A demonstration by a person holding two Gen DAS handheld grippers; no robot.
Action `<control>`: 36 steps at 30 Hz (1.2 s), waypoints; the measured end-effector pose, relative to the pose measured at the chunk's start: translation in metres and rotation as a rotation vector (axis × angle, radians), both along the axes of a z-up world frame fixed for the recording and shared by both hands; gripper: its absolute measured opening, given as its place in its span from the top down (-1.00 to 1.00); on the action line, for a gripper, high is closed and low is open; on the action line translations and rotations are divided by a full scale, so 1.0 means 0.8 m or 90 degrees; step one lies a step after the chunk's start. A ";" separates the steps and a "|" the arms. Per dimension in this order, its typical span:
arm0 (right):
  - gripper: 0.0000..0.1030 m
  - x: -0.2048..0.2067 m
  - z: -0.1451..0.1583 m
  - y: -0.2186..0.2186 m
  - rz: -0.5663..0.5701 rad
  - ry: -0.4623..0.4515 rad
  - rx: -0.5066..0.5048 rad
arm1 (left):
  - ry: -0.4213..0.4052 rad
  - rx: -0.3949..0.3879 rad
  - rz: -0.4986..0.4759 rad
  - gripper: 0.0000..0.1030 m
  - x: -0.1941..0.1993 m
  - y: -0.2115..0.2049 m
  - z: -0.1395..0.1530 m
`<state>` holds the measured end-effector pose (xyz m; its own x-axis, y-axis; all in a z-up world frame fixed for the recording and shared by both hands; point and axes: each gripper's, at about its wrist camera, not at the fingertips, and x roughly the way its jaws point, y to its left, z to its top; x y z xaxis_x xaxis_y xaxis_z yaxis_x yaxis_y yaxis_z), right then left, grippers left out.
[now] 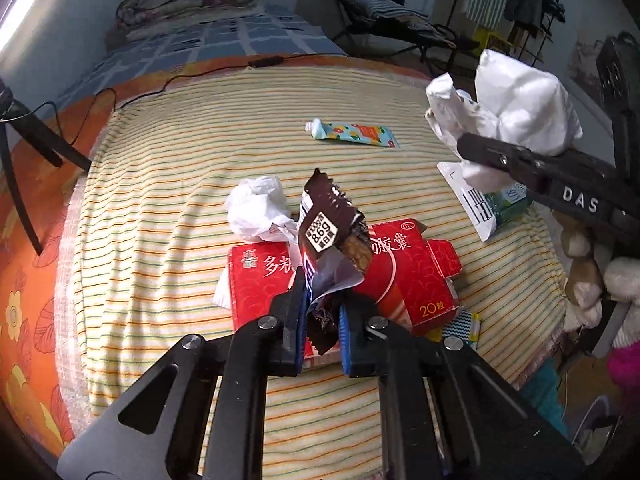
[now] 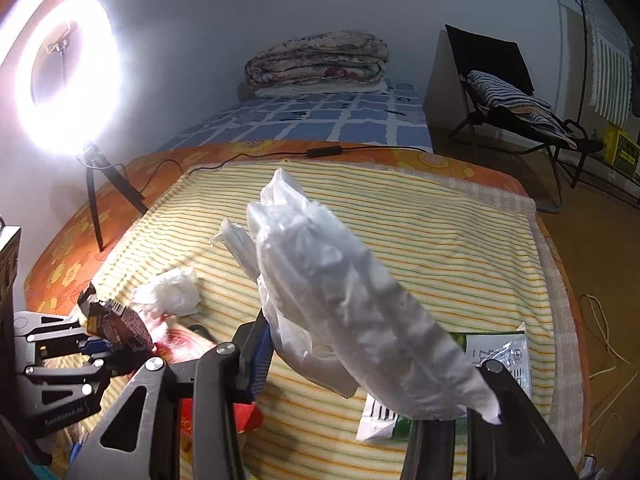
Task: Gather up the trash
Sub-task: 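Carry the wrapper and bag to the basket and open the left tool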
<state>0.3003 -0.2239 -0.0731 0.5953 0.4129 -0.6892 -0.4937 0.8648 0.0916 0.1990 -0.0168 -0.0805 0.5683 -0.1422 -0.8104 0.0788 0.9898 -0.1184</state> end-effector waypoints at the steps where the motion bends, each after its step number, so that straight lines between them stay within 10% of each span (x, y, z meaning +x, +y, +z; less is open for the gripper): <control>1: 0.09 -0.005 0.002 0.000 0.003 0.000 0.002 | -0.003 -0.004 0.000 0.79 -0.004 0.002 0.004; 18: 0.09 -0.109 0.033 0.004 0.068 0.031 0.052 | -0.039 -0.021 -0.002 0.79 -0.109 0.028 0.054; 36: 0.09 -0.246 -0.011 0.028 0.160 0.105 0.050 | 0.048 -0.024 0.020 0.79 -0.231 0.052 -0.021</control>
